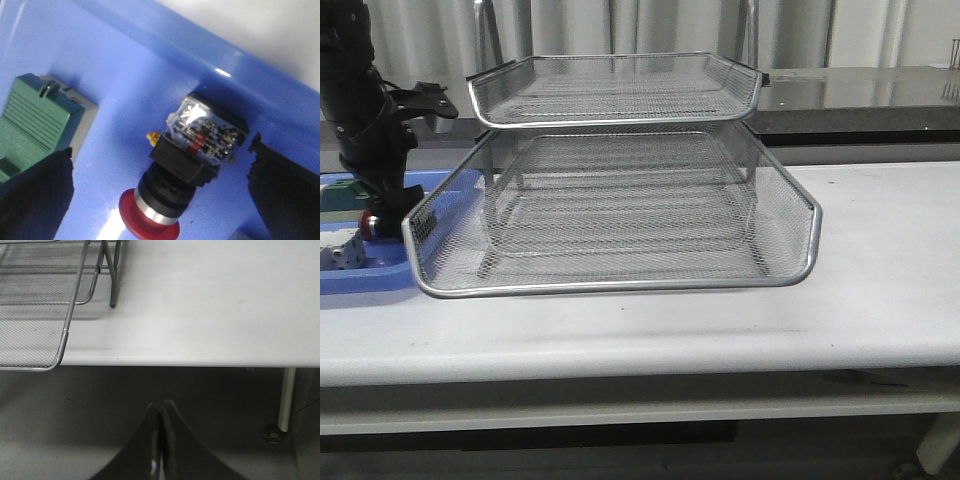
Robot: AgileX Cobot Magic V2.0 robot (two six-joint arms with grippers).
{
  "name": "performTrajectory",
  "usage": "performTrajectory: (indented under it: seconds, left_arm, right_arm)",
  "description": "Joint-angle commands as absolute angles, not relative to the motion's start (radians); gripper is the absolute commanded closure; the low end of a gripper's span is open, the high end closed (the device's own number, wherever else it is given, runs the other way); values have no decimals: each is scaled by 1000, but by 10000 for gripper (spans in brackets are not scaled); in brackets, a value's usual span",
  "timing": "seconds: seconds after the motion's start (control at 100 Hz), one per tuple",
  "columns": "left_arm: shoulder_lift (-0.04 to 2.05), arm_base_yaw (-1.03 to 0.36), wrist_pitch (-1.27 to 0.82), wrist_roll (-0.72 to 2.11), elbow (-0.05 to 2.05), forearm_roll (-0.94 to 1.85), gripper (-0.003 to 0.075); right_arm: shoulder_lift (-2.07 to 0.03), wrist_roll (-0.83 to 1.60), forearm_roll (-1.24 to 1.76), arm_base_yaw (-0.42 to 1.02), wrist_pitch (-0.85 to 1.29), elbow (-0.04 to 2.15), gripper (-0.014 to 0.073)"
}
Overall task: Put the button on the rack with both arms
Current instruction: 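Lower the left gripper to the tray and grasp the red push button, then lift the red push button with the left gripper over the pulled-out tray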
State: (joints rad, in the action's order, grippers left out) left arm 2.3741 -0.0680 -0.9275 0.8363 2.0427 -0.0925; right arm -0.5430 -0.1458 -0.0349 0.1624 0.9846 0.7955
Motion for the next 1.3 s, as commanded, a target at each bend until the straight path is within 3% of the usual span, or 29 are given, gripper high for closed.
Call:
performTrajectory:
  seconds: [0.0,0.89,1.01,1.21,1.29]
  left_arm:
    - [2316,-69,-890,835,2075,-91,52]
    - [2349,-69,-894,835,2075,-62,54]
    - [2349,-69,-907,835,2075,-62,149]
    - [2349,-69,-916,835,2075,-62,468]
    - [2349,-69,-921,835,2075,-62,550]
  right_arm:
    - [-547,-144,-51,158,926,828,664]
    - [-547,-144,-51,158,926,828,664]
    - [-547,-144,-51,158,926,828,664]
    - [-547,-144,-51,158,926,828,664]
    - [-547,-144,-51,158,926,828,664]
